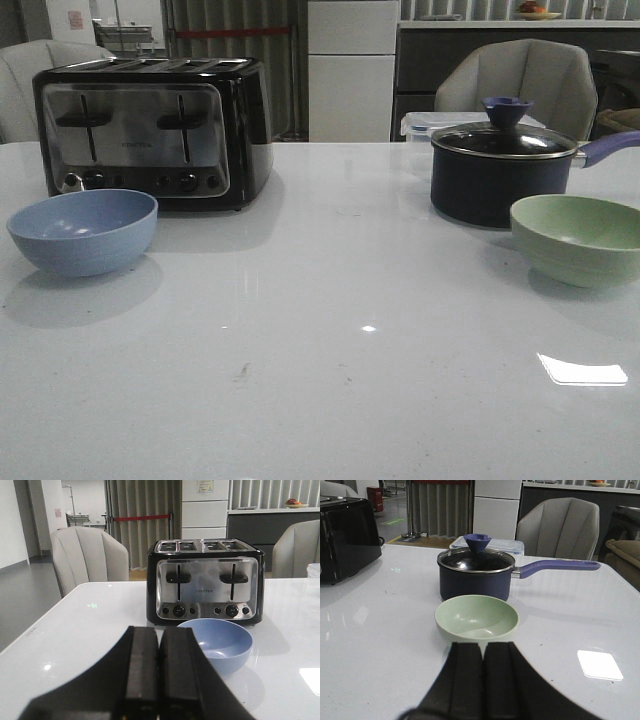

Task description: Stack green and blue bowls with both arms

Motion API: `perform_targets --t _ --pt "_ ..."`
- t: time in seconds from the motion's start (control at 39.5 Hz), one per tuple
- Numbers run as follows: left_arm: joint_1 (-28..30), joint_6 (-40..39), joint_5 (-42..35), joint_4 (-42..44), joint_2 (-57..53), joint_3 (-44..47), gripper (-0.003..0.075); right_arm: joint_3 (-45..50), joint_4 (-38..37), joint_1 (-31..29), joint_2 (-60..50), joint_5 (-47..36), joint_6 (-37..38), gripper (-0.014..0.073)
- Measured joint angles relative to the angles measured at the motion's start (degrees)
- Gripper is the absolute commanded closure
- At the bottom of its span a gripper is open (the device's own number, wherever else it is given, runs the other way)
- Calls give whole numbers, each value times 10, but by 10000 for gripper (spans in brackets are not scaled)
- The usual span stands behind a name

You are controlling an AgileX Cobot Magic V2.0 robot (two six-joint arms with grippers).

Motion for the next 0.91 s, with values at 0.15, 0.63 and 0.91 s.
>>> perform_targets --t 0.15,0.63,0.91 --pt "0 0 0 0 0 0 625 0 0 0 0 0 0 575" --pt "0 0 0 0 0 0 625 0 0 0 0 0 0 575" --pt "0 0 -8 0 0 0 625 0 0 0 0 -1 0 575"
